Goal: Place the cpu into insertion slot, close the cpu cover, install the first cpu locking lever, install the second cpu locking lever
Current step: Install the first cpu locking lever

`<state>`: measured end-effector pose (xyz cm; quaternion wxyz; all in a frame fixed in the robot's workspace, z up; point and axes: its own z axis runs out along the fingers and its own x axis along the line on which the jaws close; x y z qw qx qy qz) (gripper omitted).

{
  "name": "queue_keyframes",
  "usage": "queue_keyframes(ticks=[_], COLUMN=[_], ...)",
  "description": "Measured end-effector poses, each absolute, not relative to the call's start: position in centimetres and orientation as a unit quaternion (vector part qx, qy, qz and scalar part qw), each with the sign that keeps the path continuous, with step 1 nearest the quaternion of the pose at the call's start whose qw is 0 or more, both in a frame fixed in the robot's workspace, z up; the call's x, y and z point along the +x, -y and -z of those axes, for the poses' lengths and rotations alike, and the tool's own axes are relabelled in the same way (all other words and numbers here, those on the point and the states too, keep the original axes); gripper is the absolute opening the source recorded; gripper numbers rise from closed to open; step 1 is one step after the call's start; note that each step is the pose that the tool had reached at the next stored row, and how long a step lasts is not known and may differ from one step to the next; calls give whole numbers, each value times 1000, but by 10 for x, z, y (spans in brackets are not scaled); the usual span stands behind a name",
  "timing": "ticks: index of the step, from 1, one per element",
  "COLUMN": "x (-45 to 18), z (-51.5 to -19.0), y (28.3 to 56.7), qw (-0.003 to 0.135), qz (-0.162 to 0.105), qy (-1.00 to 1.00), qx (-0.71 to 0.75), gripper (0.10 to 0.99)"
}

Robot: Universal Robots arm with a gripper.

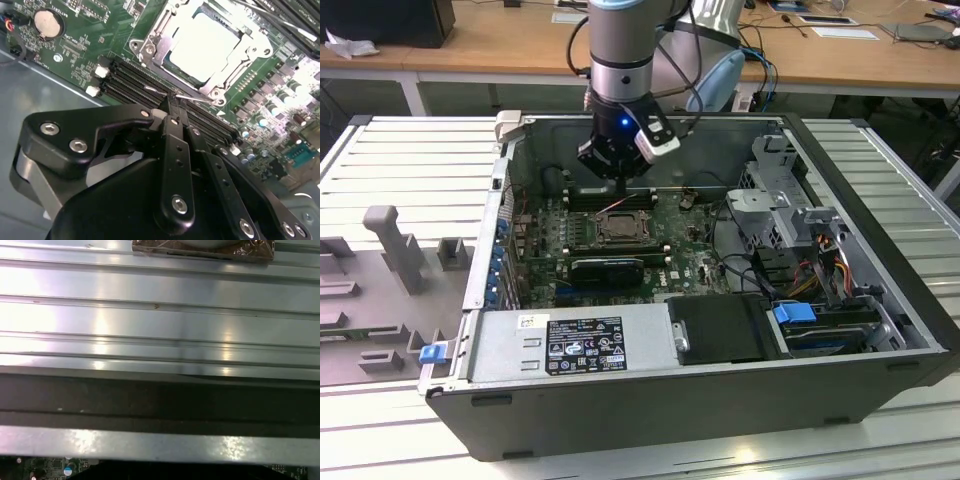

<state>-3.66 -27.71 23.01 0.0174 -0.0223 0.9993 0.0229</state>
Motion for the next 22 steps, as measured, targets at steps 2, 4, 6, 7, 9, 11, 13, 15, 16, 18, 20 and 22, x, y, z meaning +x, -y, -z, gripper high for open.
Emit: queue_keyframes(ticks=[2,4,6,7,9,11,13,15,16,18,20,22], x=[-33,-30,-30,-30,-28,-25,-24,-23,-23,-23,-22,-21], z=[-229,-222,-220,-218,-217,-217,-216,-216,-215,-214,-213,-213], y=[277,277,277,277,277,277,277,276,275,275,275,275], qw=[17,17,17,17,16,16,16,16,16,16,16,16], qz=[-23,-22,-20,-18,-17,-17,-17,-17,-17,-17,-17,-17], qy=[-999,-999,-999,-999,-999,-999,-999,-999,-999,-999,-999,-999], qx=[-22,-22,-22,-22,-22,-22,-22,-22,-22,-22,-22,-22], gripper=[106,106,106,106,106,106,106,106,106,106,106,106])
